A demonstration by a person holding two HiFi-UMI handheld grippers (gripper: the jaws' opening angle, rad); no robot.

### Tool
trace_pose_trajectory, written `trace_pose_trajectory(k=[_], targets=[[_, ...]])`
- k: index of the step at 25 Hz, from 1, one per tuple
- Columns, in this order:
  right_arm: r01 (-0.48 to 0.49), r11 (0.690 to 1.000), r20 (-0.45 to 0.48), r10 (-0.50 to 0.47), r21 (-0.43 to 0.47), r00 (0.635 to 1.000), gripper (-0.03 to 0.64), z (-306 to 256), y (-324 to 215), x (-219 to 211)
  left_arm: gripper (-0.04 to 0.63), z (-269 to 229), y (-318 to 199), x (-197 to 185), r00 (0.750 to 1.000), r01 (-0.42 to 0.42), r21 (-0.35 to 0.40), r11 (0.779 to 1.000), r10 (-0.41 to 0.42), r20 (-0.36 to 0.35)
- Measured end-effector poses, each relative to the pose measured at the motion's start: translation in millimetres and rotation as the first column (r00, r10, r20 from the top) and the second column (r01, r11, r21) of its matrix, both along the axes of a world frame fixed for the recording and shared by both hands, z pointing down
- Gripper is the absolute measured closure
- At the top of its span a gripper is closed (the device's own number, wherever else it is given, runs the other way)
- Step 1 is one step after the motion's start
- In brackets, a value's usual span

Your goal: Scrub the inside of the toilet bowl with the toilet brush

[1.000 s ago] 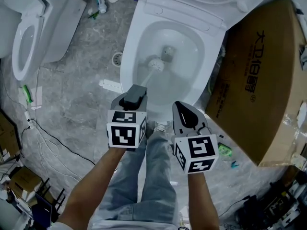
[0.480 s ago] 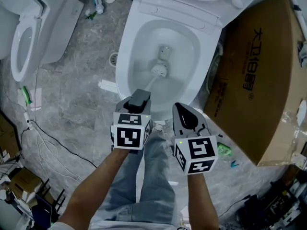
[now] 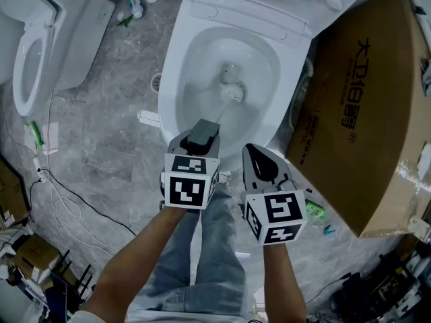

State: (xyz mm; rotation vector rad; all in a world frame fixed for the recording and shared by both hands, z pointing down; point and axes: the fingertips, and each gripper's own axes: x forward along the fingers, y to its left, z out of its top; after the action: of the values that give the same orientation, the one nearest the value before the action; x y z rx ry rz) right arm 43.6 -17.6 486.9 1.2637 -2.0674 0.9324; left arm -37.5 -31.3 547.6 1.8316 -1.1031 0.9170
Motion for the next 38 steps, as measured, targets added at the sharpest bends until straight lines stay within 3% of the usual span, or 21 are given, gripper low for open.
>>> trace_pose_trajectory(k=[15,23,38], targets=[[-0.005,1.0,0.002,0.005,-0.017,1.0,0.618,13,-17,6,0.439,4,-49,14,1.0,0.002,0.045,0.999,-0.001,-0.017],[0.003,1.0,-0.005,-0.003,-0.024,1.0,0.618,16,-19,5,0.439,4,-71,0,1.0,0.025,0.066,0.997,-0.025,-0.001],[0.024,0.999,0.002,-0.024,-0.021,1.0,0.618,18,-15,-11,0.439,45,-28,-13,0.999,-0.014,-0.004,1.0,0.014,0.05]])
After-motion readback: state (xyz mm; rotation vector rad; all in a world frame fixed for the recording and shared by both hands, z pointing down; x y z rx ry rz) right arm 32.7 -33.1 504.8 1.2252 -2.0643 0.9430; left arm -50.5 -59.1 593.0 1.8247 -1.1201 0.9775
